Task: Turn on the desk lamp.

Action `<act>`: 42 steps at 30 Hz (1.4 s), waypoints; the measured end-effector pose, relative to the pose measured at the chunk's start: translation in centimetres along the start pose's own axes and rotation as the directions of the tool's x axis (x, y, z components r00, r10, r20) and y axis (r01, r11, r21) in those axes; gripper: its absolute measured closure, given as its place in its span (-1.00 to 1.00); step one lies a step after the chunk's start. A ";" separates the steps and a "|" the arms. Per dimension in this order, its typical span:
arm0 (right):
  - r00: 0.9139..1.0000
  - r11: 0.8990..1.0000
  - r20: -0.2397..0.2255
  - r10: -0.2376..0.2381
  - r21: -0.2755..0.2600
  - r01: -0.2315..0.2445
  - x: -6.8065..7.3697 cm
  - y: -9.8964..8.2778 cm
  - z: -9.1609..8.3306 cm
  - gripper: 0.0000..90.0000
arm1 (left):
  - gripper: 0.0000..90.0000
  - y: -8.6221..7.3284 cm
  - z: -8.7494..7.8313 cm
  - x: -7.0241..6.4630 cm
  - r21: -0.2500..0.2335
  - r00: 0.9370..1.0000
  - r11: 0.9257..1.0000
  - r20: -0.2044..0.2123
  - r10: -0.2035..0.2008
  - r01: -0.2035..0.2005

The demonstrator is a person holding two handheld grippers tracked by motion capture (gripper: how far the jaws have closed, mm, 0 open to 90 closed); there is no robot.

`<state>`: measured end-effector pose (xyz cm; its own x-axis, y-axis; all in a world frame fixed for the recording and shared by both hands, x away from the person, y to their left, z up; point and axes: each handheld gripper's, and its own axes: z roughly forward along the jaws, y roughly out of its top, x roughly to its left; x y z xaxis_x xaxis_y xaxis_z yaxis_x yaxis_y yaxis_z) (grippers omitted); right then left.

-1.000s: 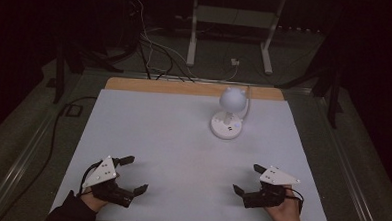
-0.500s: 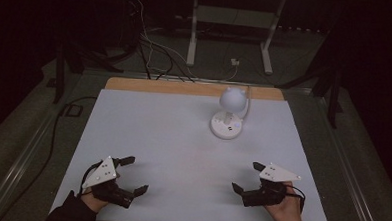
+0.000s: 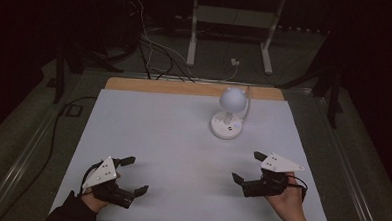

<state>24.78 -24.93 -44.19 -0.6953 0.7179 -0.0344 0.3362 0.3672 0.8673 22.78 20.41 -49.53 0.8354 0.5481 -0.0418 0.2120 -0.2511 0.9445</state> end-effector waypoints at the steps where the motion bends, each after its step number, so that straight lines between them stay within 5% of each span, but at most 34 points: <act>1: 1.000 1.000 -0.001 0.002 0.000 -0.002 0.0 0.2 0.0 -1.00 | -0.99 0.0 0.0 0.0 0.000 1.000 1.000 0.003 -0.003 0.003; 16: 1.000 1.000 -0.016 -0.015 -0.013 0.015 -0.1 2.2 1.5 -1.00 | -0.99 0.0 -0.1 0.0 -0.003 1.000 1.000 0.006 -0.004 0.004; 42: 0.999 0.998 0.032 -0.039 -0.040 0.040 -1.2 6.4 4.0 -1.00 | -0.99 0.1 -0.1 0.0 -0.004 1.000 1.000 0.007 -0.005 0.005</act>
<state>30.35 -21.09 -40.54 -0.6872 0.7216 -0.0838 0.2825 0.3717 0.8843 22.70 20.48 -49.44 0.8381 0.5433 -0.0484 0.2136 -0.2452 0.9456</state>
